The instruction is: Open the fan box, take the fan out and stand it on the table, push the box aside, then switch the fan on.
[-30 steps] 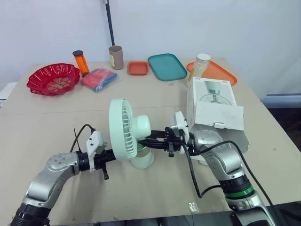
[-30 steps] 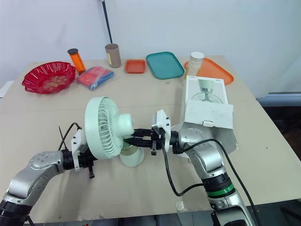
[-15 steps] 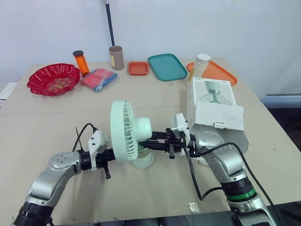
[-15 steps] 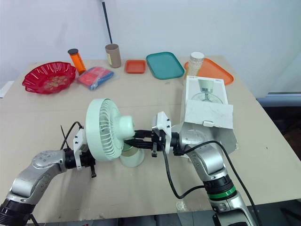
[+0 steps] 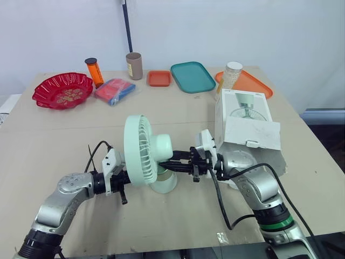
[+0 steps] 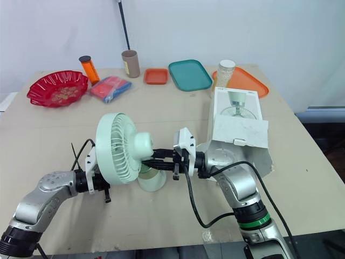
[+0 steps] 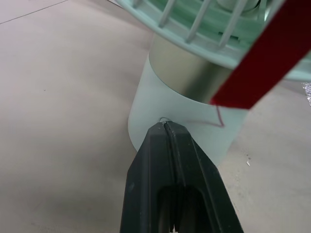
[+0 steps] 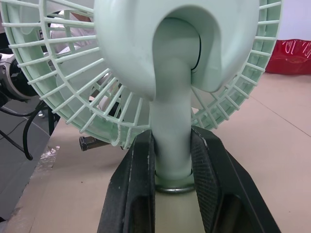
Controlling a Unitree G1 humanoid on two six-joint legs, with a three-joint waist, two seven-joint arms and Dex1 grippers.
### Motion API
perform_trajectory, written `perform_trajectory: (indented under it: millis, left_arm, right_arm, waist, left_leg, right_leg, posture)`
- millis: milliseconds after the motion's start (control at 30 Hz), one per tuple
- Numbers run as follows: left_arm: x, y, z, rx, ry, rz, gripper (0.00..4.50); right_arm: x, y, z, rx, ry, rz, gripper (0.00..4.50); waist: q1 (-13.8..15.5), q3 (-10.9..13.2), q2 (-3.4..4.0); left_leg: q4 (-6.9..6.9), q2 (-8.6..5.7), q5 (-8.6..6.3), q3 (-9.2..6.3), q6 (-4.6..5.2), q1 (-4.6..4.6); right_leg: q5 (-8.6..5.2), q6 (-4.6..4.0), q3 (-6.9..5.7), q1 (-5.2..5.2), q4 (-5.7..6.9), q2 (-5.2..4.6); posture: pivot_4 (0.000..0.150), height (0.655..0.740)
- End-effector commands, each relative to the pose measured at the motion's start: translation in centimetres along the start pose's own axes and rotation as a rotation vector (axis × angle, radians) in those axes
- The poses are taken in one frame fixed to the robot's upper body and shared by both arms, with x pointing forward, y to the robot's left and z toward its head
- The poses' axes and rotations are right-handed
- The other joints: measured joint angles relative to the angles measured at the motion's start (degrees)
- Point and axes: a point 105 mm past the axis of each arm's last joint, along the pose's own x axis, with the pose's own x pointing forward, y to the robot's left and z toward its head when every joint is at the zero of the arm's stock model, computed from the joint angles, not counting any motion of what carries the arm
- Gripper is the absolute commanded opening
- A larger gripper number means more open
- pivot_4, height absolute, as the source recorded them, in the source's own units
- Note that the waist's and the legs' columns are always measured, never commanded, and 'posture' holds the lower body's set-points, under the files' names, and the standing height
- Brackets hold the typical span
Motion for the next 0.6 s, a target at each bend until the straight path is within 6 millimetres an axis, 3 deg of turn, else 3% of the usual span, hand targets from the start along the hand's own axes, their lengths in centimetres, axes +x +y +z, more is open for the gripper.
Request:
perform_trajectory:
  millis: [33,600]
  left_arm:
    - [0.80,-1.53,0.65,0.010,-0.016,-0.083,0.01]
    - [0.96,-1.78,0.73,0.015,-0.011,-0.097,0.01]
  right_arm:
    - [0.50,0.54,-0.05,-0.007,0.015,0.023,0.94]
    - [0.53,0.58,-0.17,0.000,0.018,0.025,0.94]
  waist:
    - [0.0,0.0,0.01]
    - [0.0,0.0,0.03]
  left_leg:
    - [0.00,0.00,0.00,-0.01,0.00,0.00]
    - [0.02,-0.01,0.00,-0.04,0.01,0.01]
  right_leg:
    - [0.00,0.00,0.00,0.00,0.00,0.00]
    - [0.00,0.00,-0.02,0.04,0.00,0.00]
  posture:
    - [0.150,0.7400]
    - [0.150,0.7400]
